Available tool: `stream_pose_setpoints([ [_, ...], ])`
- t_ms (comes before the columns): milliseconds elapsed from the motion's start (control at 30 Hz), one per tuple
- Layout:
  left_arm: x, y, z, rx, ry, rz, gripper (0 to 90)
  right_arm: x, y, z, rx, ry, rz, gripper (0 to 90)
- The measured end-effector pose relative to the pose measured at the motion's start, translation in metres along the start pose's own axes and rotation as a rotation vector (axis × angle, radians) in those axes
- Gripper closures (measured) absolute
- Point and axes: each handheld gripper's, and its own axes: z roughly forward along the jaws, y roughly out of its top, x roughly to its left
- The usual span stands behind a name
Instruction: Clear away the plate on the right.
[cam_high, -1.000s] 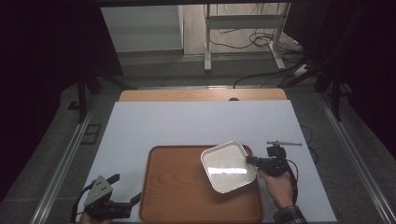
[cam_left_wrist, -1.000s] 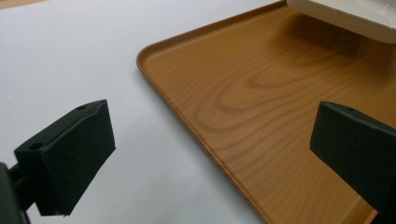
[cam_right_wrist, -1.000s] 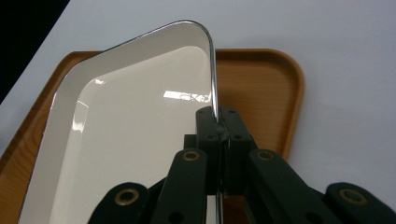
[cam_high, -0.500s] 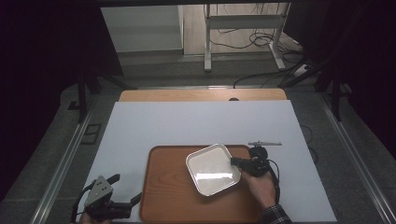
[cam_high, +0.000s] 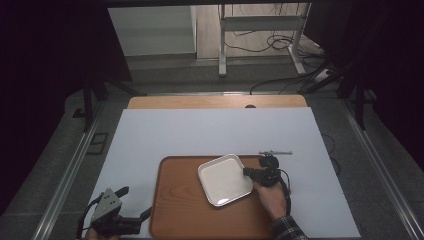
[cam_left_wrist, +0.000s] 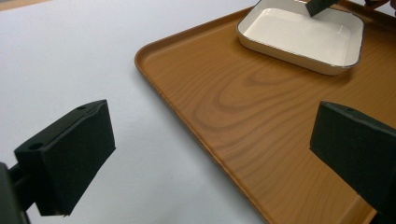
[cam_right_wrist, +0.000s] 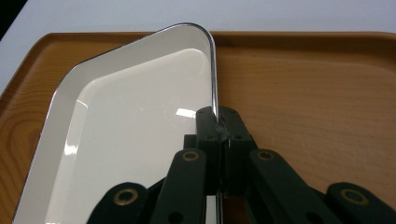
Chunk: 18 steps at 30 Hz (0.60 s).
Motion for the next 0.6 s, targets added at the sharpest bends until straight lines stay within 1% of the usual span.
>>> stream_pose_setpoints([
  [33, 0.000, 0.000, 0.000, 0.000, 0.000, 0.001, 0.0, -0.001, 0.000, 0.000, 0.000, 0.003, -0.007, 85.4],
  [133, 0.000, 0.000, 0.000, 0.002, -0.001, 0.003, 0.0, -0.002, 0.002, -0.003, -0.013, 0.021, -0.031, 68.9],
  [200, 0.000, 0.000, 0.000, 0.002, -0.001, 0.004, 0.0, -0.001, 0.004, -0.007, -0.017, 0.024, -0.051, 62.3],
  [267, 0.000, 0.000, 0.000, 0.000, -0.002, 0.003, 0.0, 0.000, 0.005, -0.012, -0.024, 0.031, -0.093, 58.6],
  [367, 0.000, 0.000, 0.000, 0.000, -0.002, 0.004, 0.0, 0.005, 0.005, -0.019, -0.027, 0.051, -0.153, 57.5],
  [400, -0.001, 0.000, 0.000, 0.001, -0.001, 0.005, 0.0, 0.006, 0.005, -0.021, -0.025, 0.056, -0.164, 56.9],
  [433, -0.001, 0.000, 0.000, 0.001, -0.001, 0.005, 0.0, 0.008, 0.004, -0.024, -0.026, 0.069, -0.188, 55.6],
  [500, -0.001, 0.000, 0.000, 0.002, -0.001, 0.006, 0.0, 0.013, 0.002, -0.027, -0.026, 0.081, -0.220, 52.2],
  [567, -0.001, 0.000, 0.000, 0.002, -0.001, 0.006, 0.0, 0.017, 0.000, -0.030, -0.027, 0.086, -0.261, 47.4],
  [600, -0.001, 0.000, 0.000, 0.002, -0.001, 0.006, 0.0, 0.019, -0.001, -0.031, -0.027, 0.087, -0.270, 45.5],
])
